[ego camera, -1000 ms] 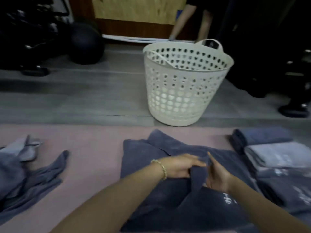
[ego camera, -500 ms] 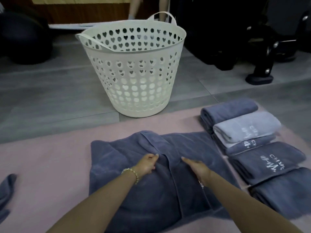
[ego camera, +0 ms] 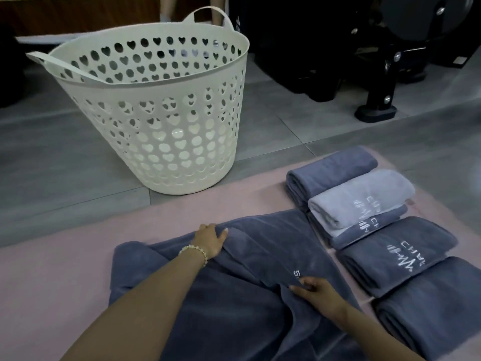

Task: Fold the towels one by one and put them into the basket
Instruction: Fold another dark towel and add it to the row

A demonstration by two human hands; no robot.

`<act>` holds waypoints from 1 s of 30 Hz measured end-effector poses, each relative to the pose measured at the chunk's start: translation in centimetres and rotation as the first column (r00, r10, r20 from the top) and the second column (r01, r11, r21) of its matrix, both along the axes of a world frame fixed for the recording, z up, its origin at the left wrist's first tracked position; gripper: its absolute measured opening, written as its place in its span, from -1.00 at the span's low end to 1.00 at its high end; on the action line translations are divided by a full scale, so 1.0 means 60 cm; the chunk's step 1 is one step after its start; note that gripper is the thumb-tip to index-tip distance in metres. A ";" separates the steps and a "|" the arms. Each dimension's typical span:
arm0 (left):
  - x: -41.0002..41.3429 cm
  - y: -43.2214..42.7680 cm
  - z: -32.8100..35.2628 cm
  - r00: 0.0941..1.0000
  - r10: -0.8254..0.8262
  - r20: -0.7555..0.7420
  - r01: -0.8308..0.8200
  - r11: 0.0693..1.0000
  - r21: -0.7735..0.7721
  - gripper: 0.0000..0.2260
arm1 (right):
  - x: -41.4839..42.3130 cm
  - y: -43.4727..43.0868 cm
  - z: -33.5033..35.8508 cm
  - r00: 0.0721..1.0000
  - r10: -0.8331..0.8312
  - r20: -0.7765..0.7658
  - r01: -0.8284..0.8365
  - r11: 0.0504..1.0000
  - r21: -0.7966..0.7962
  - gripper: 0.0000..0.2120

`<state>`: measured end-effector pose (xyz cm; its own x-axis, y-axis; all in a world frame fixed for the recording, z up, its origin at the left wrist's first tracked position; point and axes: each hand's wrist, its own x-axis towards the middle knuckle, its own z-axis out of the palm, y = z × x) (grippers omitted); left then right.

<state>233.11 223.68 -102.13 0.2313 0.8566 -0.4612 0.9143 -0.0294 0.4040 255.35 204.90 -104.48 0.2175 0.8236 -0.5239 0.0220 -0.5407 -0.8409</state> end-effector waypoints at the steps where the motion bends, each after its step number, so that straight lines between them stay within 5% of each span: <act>1: 0.003 -0.001 -0.005 1.000 -0.009 0.014 0.009 1.000 -0.003 -0.53 | 0.003 0.000 -0.006 1.000 -0.003 0.007 0.003 1.000 -0.009 -0.78; 9: 0.030 0.018 -0.004 1.000 -0.016 -0.017 0.016 1.000 -0.010 -0.54 | -0.015 0.044 -0.012 0.998 0.012 -0.054 -0.014 0.999 -0.040 -0.72; 14: 0.023 0.022 -0.001 0.958 -0.087 -0.274 0.106 0.993 0.056 -0.50 | -0.026 0.068 -0.017 0.999 -0.041 -0.011 0.041 0.999 0.016 -0.77; 20: 0.003 0.009 -0.006 0.976 -0.115 -0.186 0.112 0.993 -0.029 -0.49 | -0.045 0.102 -0.003 1.000 -0.020 -0.007 0.020 1.000 0.017 -0.68; 23: -0.005 0.015 -0.003 0.992 -0.079 0.094 0.080 0.997 -0.005 -0.66 | -0.048 0.107 0.001 0.998 0.019 0.061 -0.024 0.997 0.078 -0.59; 26: 0.028 0.030 0.017 0.932 -0.086 0.353 0.049 0.993 0.112 -0.60 | -0.025 0.100 0.008 0.994 -0.070 0.083 0.053 0.980 0.190 -0.67; 30: 0.138 0.054 0.036 0.898 -0.140 0.417 0.092 0.987 0.132 -0.57 | 0.032 0.080 0.012 0.967 -0.255 0.005 0.247 0.942 0.227 -0.75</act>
<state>241.36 226.89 -99.98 0.4853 0.8501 -0.2047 0.6444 -0.1894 0.7409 257.27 209.70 -103.76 0.4469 0.8347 -0.3217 -0.0598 -0.3310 -0.9417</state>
